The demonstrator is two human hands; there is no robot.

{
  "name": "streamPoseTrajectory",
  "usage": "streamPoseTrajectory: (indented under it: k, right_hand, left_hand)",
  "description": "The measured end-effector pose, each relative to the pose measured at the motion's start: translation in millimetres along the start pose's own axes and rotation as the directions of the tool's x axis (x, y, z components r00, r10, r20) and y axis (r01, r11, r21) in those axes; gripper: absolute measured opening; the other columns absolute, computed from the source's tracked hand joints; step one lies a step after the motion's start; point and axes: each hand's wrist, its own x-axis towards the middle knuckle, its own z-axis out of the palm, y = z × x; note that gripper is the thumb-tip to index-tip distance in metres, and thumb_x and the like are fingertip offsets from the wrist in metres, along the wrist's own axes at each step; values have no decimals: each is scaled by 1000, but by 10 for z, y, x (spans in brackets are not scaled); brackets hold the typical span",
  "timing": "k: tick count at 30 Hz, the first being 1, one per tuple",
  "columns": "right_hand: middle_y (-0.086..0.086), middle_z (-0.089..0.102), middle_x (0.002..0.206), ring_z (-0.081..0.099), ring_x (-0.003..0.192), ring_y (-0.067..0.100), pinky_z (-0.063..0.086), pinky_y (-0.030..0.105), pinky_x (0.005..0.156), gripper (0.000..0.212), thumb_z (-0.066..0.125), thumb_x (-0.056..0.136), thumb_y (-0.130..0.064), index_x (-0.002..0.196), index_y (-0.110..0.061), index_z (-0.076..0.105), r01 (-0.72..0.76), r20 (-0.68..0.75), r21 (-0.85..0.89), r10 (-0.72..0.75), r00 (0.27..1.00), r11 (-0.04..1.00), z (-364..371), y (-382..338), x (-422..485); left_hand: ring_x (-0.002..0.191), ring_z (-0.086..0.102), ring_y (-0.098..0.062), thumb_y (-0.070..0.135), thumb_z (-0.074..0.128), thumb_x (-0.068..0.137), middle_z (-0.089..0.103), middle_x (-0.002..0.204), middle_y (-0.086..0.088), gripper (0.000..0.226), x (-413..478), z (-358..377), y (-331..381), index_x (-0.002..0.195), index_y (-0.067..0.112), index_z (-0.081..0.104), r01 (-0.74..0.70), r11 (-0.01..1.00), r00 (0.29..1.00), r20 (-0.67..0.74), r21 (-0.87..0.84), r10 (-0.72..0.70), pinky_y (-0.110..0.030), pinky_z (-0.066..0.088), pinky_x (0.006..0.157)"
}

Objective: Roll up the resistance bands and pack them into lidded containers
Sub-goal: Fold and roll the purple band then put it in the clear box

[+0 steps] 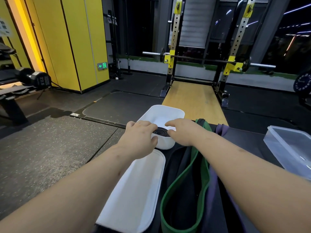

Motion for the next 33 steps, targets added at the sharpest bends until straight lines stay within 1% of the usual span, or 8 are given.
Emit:
streamPoseTrajectory:
  k: [6,12,15,18,20,25,28,33]
  right_hand:
    - [-1,31,166,37,147,25,35,39,117,53,42,105,-37,158,-32,35,1,-85,-11,-2,996,1000,-227,9,-676]
    - [3,47,151,46,136,25,39,37,106,50,45,103,-35,153,-32,44,-12,-205,50,22,979,999,-396,-39,-1528]
    - [8,52,145,49,132,28,41,39,109,47,49,102,-33,148,-29,50,-25,-228,99,47,972,995,-402,-5,-1926]
    - [7,47,150,45,137,29,39,39,113,50,50,101,-31,151,-25,48,-66,-225,159,101,969,985,-347,72,-2262]
    - [8,50,145,50,132,30,42,40,110,49,51,101,-30,149,-24,50,-90,-232,188,133,964,978,-271,146,-2439]
    - [9,57,131,58,119,31,49,39,99,45,49,101,-31,145,-25,53,-198,-195,246,249,949,949,96,378,-2785]
    - [11,60,128,59,116,32,50,38,94,39,50,99,-31,137,-23,57,-274,-140,276,321,937,921,371,498,-2862]
    - [10,66,127,61,116,32,50,36,91,34,54,93,-38,122,-20,59,-364,-44,356,405,913,861,715,641,-2828]
  left_hand:
    - [122,47,-17,38,44,98,58,123,10,31,-233,-357,417,124,28,58,6,1000,1000,10,29,-6,-39,28,102]
    - [125,48,-22,37,46,99,58,129,4,39,-590,-713,910,135,27,55,-30,999,999,34,-44,32,-40,37,104]
    - [121,51,-23,36,45,99,60,126,1,39,-805,-815,1123,135,23,56,-12,995,997,73,-98,20,-41,45,98]
    - [111,56,-23,35,47,97,62,115,1,31,-1000,-842,1304,119,20,61,-12,994,996,91,-108,22,-39,49,87]
    - [105,57,-24,34,47,96,61,107,2,24,-1110,-834,1407,110,20,61,-23,994,993,114,-105,35,-38,48,82]
    - [109,56,-27,30,49,96,61,113,-4,24,-1307,-734,1773,115,21,60,-34,990,979,195,-136,61,-39,49,89]
    - [106,58,-31,24,50,94,64,111,-7,19,-1381,-578,2038,108,18,61,-59,988,972,219,-146,90,-40,50,87]
    - [111,58,-33,20,48,95,61,115,-11,17,-1389,-216,2317,109,17,57,-138,989,924,353,-51,148,-43,47,94]
